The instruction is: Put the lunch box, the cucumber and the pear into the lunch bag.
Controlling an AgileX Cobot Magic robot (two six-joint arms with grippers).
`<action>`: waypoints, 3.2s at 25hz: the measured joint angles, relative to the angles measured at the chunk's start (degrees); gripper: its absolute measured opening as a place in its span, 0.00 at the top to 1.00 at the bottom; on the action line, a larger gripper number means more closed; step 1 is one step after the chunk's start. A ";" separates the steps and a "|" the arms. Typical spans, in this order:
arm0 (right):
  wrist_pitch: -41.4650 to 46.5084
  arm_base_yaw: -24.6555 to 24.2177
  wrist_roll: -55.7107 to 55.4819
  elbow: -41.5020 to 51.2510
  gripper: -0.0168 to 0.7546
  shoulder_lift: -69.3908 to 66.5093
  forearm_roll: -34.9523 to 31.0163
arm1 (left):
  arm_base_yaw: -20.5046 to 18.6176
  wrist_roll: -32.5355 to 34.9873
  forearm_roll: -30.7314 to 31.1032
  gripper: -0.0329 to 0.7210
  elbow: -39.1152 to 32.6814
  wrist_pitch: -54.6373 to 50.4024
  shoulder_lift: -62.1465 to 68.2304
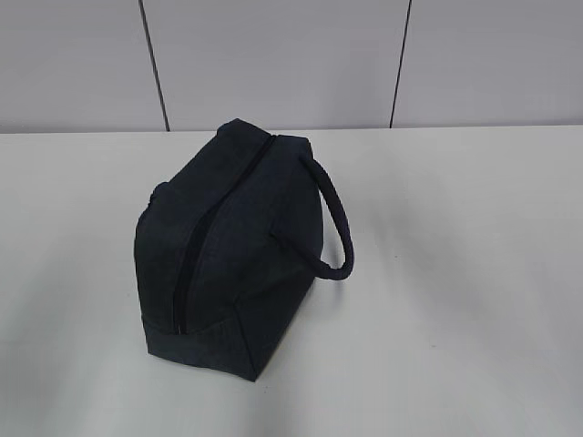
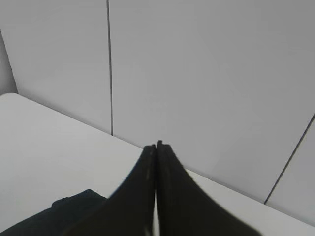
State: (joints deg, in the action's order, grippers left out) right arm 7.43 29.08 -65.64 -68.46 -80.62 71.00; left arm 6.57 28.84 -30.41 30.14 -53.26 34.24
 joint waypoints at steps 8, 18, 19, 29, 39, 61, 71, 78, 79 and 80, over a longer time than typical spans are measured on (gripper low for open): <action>6.13 0.84 4.71 0.00 0.98 1.65 -4.75 | 0.00 0.00 -0.18 0.64 0.00 0.00 0.00; 14.47 1.42 45.16 6.41 0.98 7.20 -44.10 | 0.00 0.00 -0.18 0.64 0.00 0.00 0.00; 14.74 1.42 45.43 7.41 0.98 8.64 -44.10 | 0.00 0.00 -0.18 0.64 0.00 0.00 0.00; 33.24 1.42 43.20 10.84 0.98 17.25 -48.15 | 0.00 0.00 -0.18 0.64 0.00 0.00 0.00; 40.26 1.42 42.35 11.41 0.98 28.59 -52.38 | 0.00 0.00 -0.43 0.64 0.00 0.00 0.00; 58.89 1.42 45.91 28.64 0.98 62.67 -51.83 | 0.00 -14.52 16.75 0.84 0.95 -7.93 -17.07; 60.96 1.42 49.64 35.23 0.98 78.86 -52.78 | 0.00 -18.05 23.62 0.84 0.95 -11.97 -34.71; 60.14 1.42 54.18 38.92 0.98 81.65 -58.75 | 0.00 -18.40 23.65 0.84 0.88 -11.39 -35.03; 59.54 1.42 56.45 39.32 0.98 81.65 -61.04 | 0.00 -18.40 23.65 0.84 0.88 -11.39 -35.03; 59.26 1.42 58.74 39.58 0.98 81.65 -62.89 | 0.00 -18.40 23.65 0.84 0.88 -11.39 -35.03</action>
State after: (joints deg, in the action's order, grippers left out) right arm 66.69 30.50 -6.90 -28.88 1.03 8.11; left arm 6.57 10.44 -6.75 31.02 -64.65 -0.79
